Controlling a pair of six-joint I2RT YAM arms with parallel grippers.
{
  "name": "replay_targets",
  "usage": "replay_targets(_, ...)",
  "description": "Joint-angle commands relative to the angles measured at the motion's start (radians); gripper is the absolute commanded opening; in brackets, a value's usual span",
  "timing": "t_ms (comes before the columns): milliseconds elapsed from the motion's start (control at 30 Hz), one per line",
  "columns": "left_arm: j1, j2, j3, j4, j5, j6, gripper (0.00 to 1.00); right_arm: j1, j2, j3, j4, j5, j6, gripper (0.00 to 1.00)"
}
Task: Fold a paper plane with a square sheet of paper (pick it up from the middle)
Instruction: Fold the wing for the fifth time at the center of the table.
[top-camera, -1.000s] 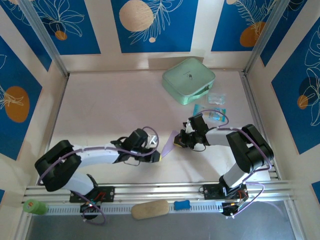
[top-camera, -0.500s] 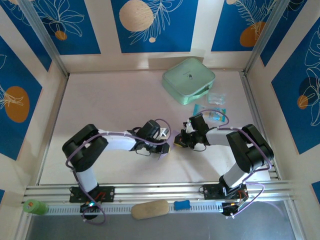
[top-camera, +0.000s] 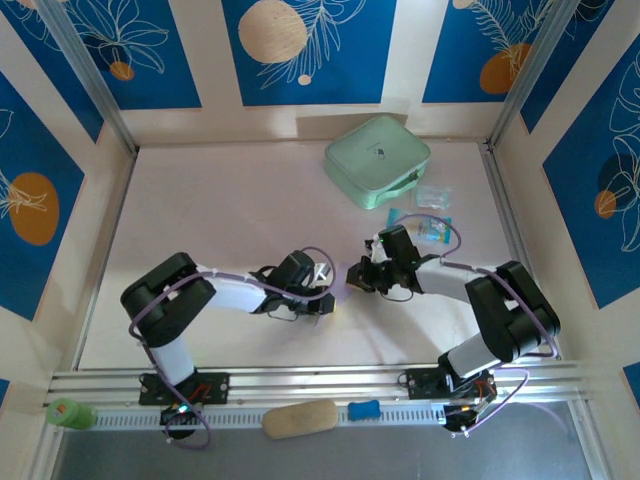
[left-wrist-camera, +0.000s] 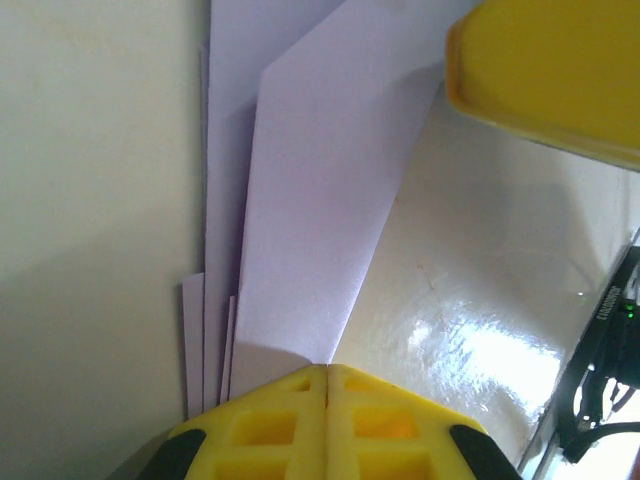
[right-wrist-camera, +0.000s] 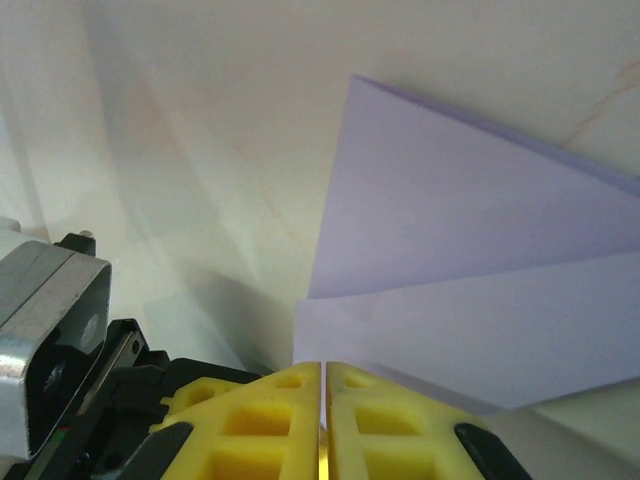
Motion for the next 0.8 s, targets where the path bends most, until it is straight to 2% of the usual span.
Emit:
replay_targets(0,-0.020,0.000,-0.055,-0.063,-0.063,-0.073,0.00,0.036,0.042,0.008,0.015,0.006,0.011,0.08)
replay_targets(133,-0.020,-0.011,-0.068,-0.049,-0.069,-0.100,0.00,0.018,0.098,-0.018,0.056,0.045,0.027,0.06)
replay_targets(267,-0.023,0.000,-0.094,0.009,-0.058,-0.141,0.00,-0.060,0.126,-0.058,0.127,-0.008,0.035,0.05)
replay_targets(500,-0.024,0.024,-0.101,0.050,-0.039,-0.160,0.00,-0.179,0.106,-0.010,0.054,-0.014,-0.038,0.05)
replay_targets(767,-0.028,0.017,-0.101,0.048,-0.041,-0.157,0.00,-0.277,0.135,0.036,0.068,-0.051,-0.037,0.05)
